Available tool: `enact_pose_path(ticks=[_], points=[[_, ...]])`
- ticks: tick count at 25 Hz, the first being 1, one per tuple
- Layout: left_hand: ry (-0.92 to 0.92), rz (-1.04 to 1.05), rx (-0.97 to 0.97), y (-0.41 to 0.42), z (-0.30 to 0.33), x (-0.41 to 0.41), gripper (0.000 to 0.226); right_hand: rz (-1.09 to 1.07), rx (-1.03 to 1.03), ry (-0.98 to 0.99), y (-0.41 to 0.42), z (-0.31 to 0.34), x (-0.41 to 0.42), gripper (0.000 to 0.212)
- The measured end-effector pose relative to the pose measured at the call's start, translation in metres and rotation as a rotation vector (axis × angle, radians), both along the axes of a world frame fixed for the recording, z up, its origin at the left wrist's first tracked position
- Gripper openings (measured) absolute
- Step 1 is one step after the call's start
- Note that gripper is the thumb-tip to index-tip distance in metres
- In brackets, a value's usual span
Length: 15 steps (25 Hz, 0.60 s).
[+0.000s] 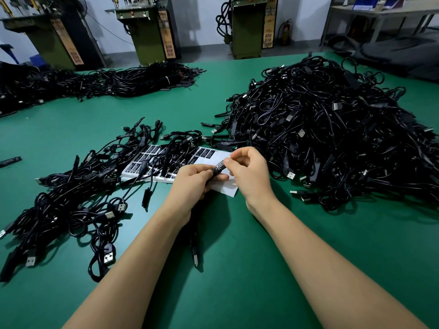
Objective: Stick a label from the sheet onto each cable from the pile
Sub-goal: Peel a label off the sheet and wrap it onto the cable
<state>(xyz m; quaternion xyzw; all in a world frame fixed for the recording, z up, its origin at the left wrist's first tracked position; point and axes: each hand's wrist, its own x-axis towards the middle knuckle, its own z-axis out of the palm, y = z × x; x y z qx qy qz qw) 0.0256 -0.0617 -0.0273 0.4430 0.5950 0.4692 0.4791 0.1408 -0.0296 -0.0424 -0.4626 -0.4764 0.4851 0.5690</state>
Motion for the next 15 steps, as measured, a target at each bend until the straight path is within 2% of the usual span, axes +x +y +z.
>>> enact_pose_path(ticks=[3,15], points=[[-0.004,0.001,0.002,0.0000,0.0003,0.0002,0.027,0.007,0.003,0.035,-0.0009,0.0015,0.0003,0.019],[-0.015,0.021,0.005,-0.0025,0.0027,0.0015,0.022,0.030,0.016,-0.030,-0.0053,0.0042,-0.0004,0.019]])
